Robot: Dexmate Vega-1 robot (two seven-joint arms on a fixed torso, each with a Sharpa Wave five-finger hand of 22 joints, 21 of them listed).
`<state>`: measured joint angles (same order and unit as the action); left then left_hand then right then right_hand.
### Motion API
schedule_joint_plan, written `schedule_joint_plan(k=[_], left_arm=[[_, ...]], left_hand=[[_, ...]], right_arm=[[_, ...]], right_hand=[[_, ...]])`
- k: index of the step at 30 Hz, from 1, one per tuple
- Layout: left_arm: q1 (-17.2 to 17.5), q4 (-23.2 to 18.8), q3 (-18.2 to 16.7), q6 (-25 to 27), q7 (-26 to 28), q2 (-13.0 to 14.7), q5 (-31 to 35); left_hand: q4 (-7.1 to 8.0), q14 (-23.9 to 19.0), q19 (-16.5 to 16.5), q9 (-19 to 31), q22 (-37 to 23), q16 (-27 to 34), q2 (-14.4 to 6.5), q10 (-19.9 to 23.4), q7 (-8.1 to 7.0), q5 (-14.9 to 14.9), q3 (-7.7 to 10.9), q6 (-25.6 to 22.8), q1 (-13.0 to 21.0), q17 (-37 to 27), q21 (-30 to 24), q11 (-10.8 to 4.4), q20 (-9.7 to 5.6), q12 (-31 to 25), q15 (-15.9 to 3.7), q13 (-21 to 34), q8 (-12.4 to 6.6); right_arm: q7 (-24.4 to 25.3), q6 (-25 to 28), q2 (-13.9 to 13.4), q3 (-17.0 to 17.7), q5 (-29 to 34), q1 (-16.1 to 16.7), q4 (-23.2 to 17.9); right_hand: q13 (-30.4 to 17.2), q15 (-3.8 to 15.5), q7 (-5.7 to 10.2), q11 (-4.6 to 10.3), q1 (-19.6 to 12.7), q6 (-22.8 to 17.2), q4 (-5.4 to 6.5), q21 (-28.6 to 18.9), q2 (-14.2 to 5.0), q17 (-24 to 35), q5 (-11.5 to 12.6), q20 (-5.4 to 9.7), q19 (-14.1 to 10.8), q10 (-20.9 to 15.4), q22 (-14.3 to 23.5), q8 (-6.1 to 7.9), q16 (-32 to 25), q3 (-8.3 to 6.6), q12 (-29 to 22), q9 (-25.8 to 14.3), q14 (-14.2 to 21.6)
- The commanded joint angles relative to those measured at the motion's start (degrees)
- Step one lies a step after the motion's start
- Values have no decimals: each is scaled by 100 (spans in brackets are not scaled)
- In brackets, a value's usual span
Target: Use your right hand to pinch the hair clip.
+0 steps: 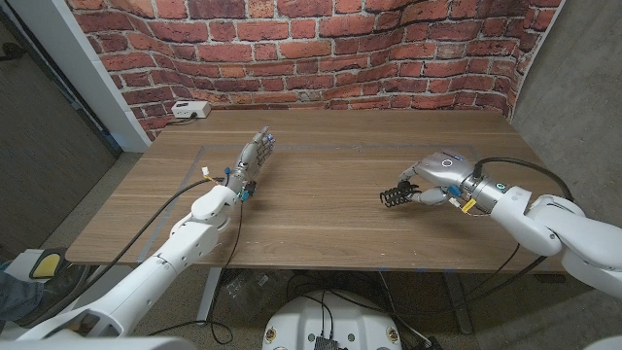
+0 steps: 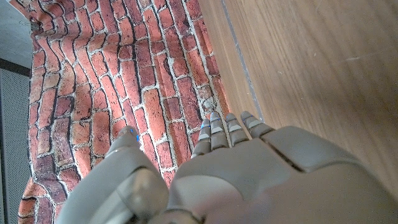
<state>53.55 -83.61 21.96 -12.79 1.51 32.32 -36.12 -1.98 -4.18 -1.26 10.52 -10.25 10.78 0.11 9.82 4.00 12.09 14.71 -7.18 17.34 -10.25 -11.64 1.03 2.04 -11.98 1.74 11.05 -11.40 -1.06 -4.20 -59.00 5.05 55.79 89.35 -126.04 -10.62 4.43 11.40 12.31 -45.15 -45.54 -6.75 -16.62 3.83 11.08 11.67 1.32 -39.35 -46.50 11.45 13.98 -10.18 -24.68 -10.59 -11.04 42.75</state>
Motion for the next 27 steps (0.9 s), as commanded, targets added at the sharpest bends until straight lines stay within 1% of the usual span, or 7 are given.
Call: schedule_joint_plan(k=[1,12,15,19,23,27], left_arm=[[48,-53,-42,27,5,62,-21],[39,-166,-59,84,48,118,8],[39,-187,-63,93,66,122,14],[51,-200,-68,109,105,118,16],[66,-190,-68,120,138,100,9],[55,-165,-55,130,144,78,8]], left_hand=[[13,-14,-34,24,-30,-4,20,21,-39,-8,-26,-20,30,-22,-13,-53,38,16,-32,9,2],[14,-15,-35,24,-30,-4,16,29,-38,-9,-32,-17,33,-22,-14,-54,40,13,-35,9,3],[14,-11,-41,24,-30,-5,15,21,-39,-10,-34,-24,34,-22,-12,-57,43,17,-34,9,0],[15,-13,-40,25,-30,-5,14,26,-39,-10,-36,-21,35,-22,-13,-63,44,15,-30,9,2],[15,-12,-42,25,-30,-5,14,22,-40,-11,-39,-20,35,-22,-14,-58,44,16,-34,9,2],[15,-13,-43,25,-30,-5,14,20,-37,-11,-42,-23,36,-23,-14,-58,43,17,-35,9,1]], right_arm=[[138,299,-90,-408,-47,-131,217],[334,562,-280,-793,-206,-281,343],[410,605,-361,-956,-182,-367,407],[535,722,-511,-1294,132,-520,471],[580,791,-604,-1495,87,-635,516],[596,913,-705,-1620,45,-696,502]], right_hand=[[-17,474,146,1,69,-105,11,0,10,7,5,-44,19,-4,20,19,-40,16,-15,-35,-23],[-18,446,146,0,108,-109,23,5,19,6,6,-62,24,4,19,10,-57,34,-26,-36,1],[-18,436,145,0,122,-110,26,10,25,6,6,-69,35,7,19,7,-56,41,-28,-36,-5],[-18,425,145,-1,143,-107,31,12,37,6,6,-78,36,11,19,1,-57,53,-32,-36,-10],[-18,428,144,-2,171,-102,37,14,54,5,6,-87,37,19,18,-7,-59,70,-34,-36,-10],[-18,412,144,-2,199,-90,42,22,74,5,8,-90,52,34,18,-19,-54,87,-35,-36,-31]])
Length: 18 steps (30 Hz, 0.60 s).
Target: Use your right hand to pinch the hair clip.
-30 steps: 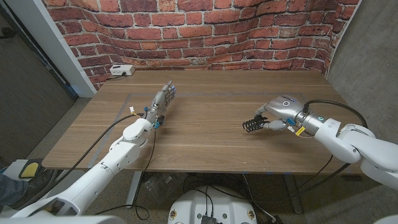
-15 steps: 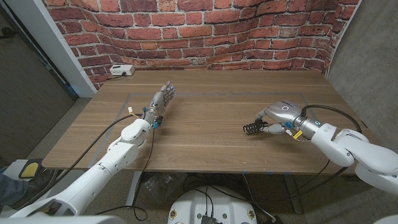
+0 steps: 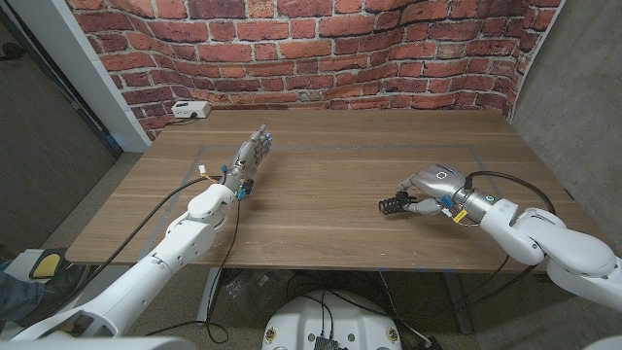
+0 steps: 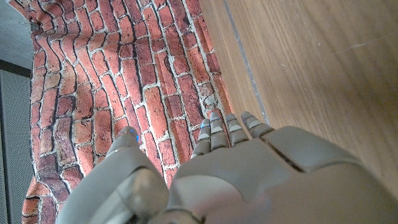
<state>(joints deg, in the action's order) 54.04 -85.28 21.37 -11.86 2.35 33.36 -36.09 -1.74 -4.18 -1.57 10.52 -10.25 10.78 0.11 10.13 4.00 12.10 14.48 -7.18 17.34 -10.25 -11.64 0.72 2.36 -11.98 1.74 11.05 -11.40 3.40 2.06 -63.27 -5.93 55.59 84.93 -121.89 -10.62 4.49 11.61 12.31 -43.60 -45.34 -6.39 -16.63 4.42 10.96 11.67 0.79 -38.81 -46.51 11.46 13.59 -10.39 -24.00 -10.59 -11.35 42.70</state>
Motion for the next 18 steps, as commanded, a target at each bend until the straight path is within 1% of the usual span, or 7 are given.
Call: schedule_joint_plan(k=[1,10,11,12,18], left_arm=[[-11,22,18,49,47,-42,-1],[-81,100,80,94,20,-97,5],[-84,104,81,89,22,-103,7],[-85,107,81,85,25,-109,5],[-97,115,94,72,30,-125,21]], left_hand=[[-8,-14,-12,24,-30,-4,14,-9,-36,-12,-21,-24,36,-23,-13,-29,13,17,-33,9,1],[-6,-4,-25,25,-30,-7,12,-13,-36,-14,-27,-22,36,-23,-11,-25,12,18,-31,9,2],[-6,-2,-24,25,-30,-8,12,-10,-39,-14,-28,-21,36,-23,-11,-25,15,17,-32,9,2],[-6,-6,-26,25,-30,-7,12,-11,-34,-14,-29,-20,37,-23,-11,-26,18,17,-30,9,3],[-5,-5,-27,25,-30,-7,11,-12,-43,-15,-32,-13,37,-23,-11,-33,17,18,-33,9,6]], right_arm=[[146,318,-307,-561,75,-266,72],[49,572,-484,-866,17,-397,23],[16,611,-503,-894,11,-409,8],[-14,633,-527,-919,-4,-422,-3],[-50,730,-594,-1111,-34,-538,-7]], right_hand=[[-18,397,123,-2,56,-104,8,27,21,16,9,-42,8,43,16,15,-29,25,-35,-5,-42],[-17,367,120,-3,144,12,23,63,62,19,26,-90,80,183,15,-56,-8,69,-10,-2,-151],[-17,361,119,-4,153,36,24,66,68,20,28,-96,85,206,15,-68,-8,74,-6,-2,-159],[-17,359,118,-4,179,118,25,72,77,21,39,-102,91,279,15,-108,-5,85,3,-1,-199],[-18,319,118,-11,246,270,38,117,86,27,54,-160,186,448,15,-175,3,110,17,-2,-308]])
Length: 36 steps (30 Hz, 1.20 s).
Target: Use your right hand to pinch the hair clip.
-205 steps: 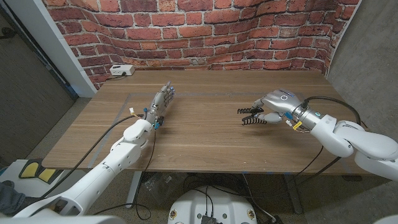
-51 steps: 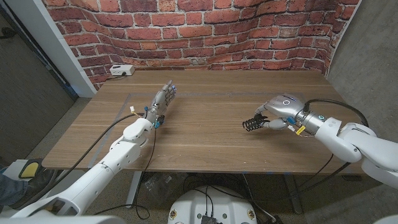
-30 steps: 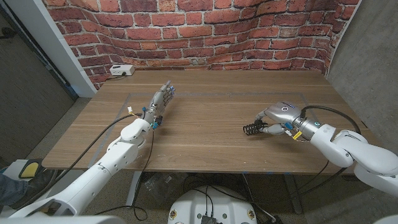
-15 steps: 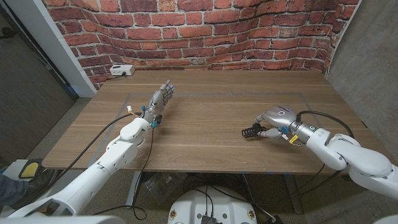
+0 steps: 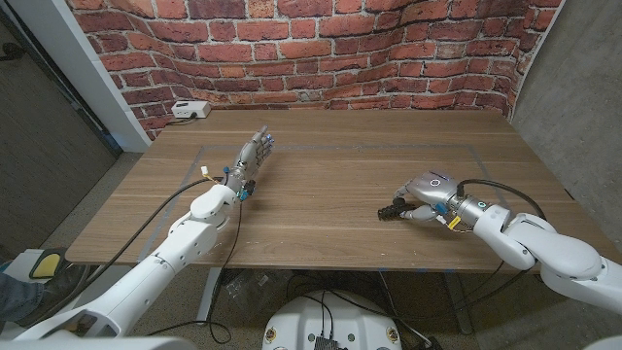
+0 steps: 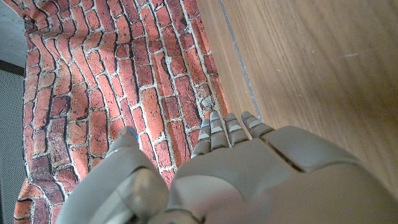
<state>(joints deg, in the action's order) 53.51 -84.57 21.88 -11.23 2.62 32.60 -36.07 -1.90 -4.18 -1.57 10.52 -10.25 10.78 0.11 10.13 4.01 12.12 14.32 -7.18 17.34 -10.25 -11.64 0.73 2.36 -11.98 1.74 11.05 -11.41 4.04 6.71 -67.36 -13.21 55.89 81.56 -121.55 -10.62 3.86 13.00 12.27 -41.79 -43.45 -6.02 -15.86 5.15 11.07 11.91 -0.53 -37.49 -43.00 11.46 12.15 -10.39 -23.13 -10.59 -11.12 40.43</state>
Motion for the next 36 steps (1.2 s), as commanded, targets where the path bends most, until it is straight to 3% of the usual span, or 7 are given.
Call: schedule_joint_plan(k=[1,11,23,28,31,36], left_arm=[[-43,41,44,11,2,-49,18],[4,-6,18,23,37,-19,9],[-5,24,15,9,-22,-10,-13],[-16,38,15,-4,-39,-6,-10],[-17,49,9,-19,-51,-9,-18],[-18,61,1,-26,-68,2,-23]], left_hand=[[12,-1,-27,25,-31,-8,10,-11,-43,-17,-17,-13,37,-23,-12,-32,15,17,-36,9,6],[14,-3,-43,25,-31,-7,8,-24,-48,-18,-24,-18,38,-23,-8,-32,31,22,-30,10,4],[15,-6,-53,25,-31,-5,4,-28,-51,-19,-31,-27,40,-23,-7,-44,38,23,-31,10,0],[16,-4,-52,25,-31,-6,3,-29,-54,-19,-34,-28,41,-23,-8,-46,37,23,-31,10,0],[16,-8,-54,25,-31,-4,2,-30,-53,-19,-35,-25,42,-23,-8,-46,40,23,-34,10,2],[16,-5,-55,25,-31,-5,1,-25,-52,-20,-38,-28,43,-23,-9,-31,40,21,-32,10,1]], right_arm=[[-114,281,-190,-414,-69,-221,-40],[-227,435,-304,-615,-163,-362,-84],[-113,565,-541,-609,-278,-364,-197],[-116,568,-666,-558,-383,-354,-266],[-118,539,-731,-532,-456,-367,-285],[-466,445,-882,-554,-528,-505,-359]], right_hand=[[-18,380,-21,-7,68,88,1,43,13,16,31,-32,62,104,15,-34,3,24,17,-26,-88],[-20,302,-27,-15,170,323,18,105,38,21,46,-116,191,336,13,-110,6,66,21,-28,-235],[-24,290,-35,-25,290,618,47,150,60,26,56,-198,276,531,10,-172,-3,116,13,-35,-325],[-33,270,-42,-40,403,1013,49,201,134,20,81,-284,364,815,4,-208,6,179,11,-44,-472],[-42,188,-69,-191,511,1345,61,251,187,20,109,-384,465,1054,0,-225,28,236,13,-49,-669],[-53,107,-137,-295,647,1651,77,332,253,23,146,-526,648,1354,-6,-209,47,312,15,-56,-968]])
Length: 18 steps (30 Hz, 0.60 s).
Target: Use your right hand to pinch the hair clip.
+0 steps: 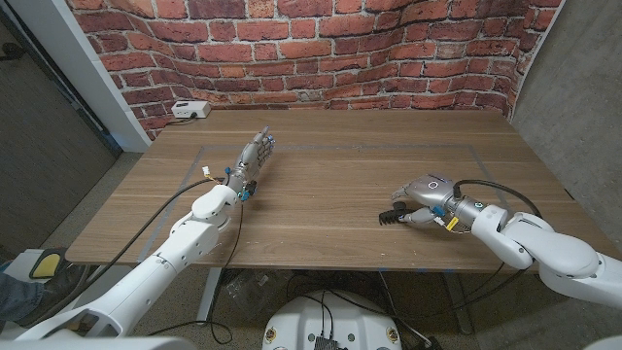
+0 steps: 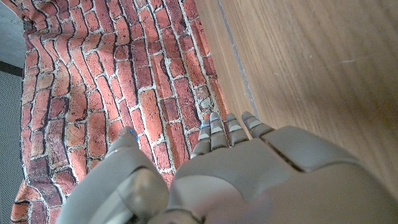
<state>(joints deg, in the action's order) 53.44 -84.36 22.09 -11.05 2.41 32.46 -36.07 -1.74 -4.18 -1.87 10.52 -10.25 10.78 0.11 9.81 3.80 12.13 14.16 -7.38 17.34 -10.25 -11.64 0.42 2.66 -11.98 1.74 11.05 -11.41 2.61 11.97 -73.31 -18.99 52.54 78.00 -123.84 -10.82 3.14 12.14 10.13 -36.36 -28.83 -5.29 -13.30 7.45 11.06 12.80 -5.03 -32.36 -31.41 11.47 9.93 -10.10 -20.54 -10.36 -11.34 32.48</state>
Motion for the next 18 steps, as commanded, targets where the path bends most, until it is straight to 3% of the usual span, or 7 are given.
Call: schedule_joint_plan(k=[1,4,7,15,18], left_arm=[[-12,44,-22,-41,-53,19,-29],[-10,57,-32,-51,-51,20,-33],[-19,80,-39,-45,-67,22,-50],[-82,140,-43,-34,-105,25,-56],[-118,186,-36,-29,-143,17,-68]], left_hand=[[0,-6,-25,25,-31,-4,0,6,-33,-20,-23,-11,43,-23,-9,-1,10,21,-30,10,-1],[1,-4,-23,25,-31,-5,-1,6,-37,-21,-25,-14,43,-23,-10,2,8,21,-30,10,-2],[1,0,-26,26,-31,-6,-1,8,-36,-21,-27,-17,44,-23,-10,-4,10,20,-31,10,-3],[2,-3,-27,26,-31,-5,-3,8,-39,-21,-31,-12,46,-23,-11,-13,9,20,-29,10,0],[2,-3,-28,26,-31,-5,-5,9,-33,-22,-33,-17,47,-23,-11,-17,5,19,-31,10,-2]], right_arm=[[-426,-95,-311,12,-206,-184,-149],[-717,-117,-355,-37,-208,-290,-203],[-962,-112,-356,-100,-155,-396,-234],[-1019,-217,-489,-24,-389,-429,-268],[-1300,-307,-468,-27,-626,-559,-297]], right_hand=[[-35,144,-77,-112,148,285,8,110,36,25,74,-136,220,287,-9,23,30,76,-14,-36,-316],[-42,-11,-195,-382,257,644,13,170,50,26,131,-271,417,656,-16,27,33,135,-15,-40,-724],[-46,-119,-333,-473,322,998,3,198,57,26,184,-353,573,992,-23,11,23,177,-10,-40,-1052],[-49,-169,-421,-546,394,1248,8,204,68,27,218,-409,656,1211,-27,14,20,220,-17,-41,-1264],[-50,-227,-454,-588,448,1316,21,196,80,29,227,-409,661,1279,-29,23,22,251,-24,-40,-1353]])
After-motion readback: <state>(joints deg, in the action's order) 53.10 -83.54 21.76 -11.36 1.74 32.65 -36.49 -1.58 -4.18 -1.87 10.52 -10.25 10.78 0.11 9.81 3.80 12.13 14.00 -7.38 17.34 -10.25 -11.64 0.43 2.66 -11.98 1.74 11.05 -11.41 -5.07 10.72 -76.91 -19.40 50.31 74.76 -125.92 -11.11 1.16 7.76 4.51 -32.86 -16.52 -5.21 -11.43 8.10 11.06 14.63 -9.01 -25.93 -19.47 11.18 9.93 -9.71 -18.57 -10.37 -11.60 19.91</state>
